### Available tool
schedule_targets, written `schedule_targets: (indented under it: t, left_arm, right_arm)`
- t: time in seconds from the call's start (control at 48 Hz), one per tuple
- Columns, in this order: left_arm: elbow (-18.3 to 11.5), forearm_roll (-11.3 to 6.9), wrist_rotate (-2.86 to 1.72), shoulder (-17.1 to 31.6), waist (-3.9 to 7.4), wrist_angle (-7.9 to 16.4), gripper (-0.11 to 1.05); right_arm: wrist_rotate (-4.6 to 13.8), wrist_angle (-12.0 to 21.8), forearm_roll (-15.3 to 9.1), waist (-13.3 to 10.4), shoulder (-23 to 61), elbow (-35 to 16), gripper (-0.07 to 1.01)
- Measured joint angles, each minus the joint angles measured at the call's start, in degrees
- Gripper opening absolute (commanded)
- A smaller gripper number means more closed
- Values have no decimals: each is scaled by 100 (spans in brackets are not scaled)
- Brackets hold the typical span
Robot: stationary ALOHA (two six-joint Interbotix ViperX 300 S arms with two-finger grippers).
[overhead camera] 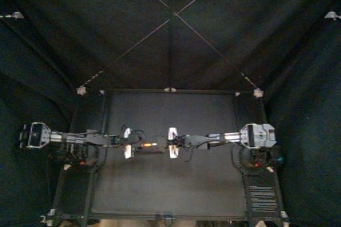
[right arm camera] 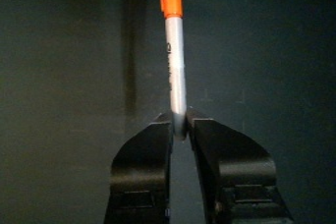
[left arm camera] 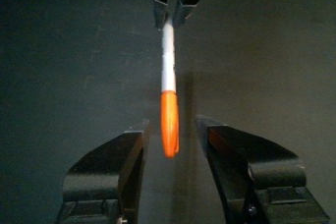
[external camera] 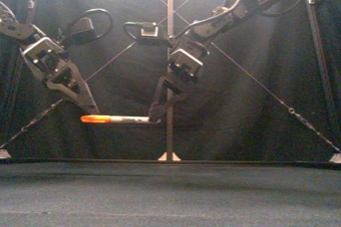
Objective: Uncap the pen
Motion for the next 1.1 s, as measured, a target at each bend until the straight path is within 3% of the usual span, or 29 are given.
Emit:
schedule_targets:
  t: [0.125,0.271,0.521,0.729,1.104]
  left_arm:
    - [-53,-9,18,167,9,0,80]
    - [-62,-18,-18,220,35,0,77]
    - [-62,-26,-18,220,185,0,67]
    - [-62,-26,0,211,185,0,54]
    - [26,-18,0,-53,185,-53,51]
  right_arm:
    - [0,-18,-26,0,-79,9,49]
    - [9,-44,-44,0,-123,18,49]
    - [26,-44,-62,0,-123,26,49]
    - [-9,-53,-62,-26,-123,53,49]
    - [70,-202,-26,-35,-448,431,49]
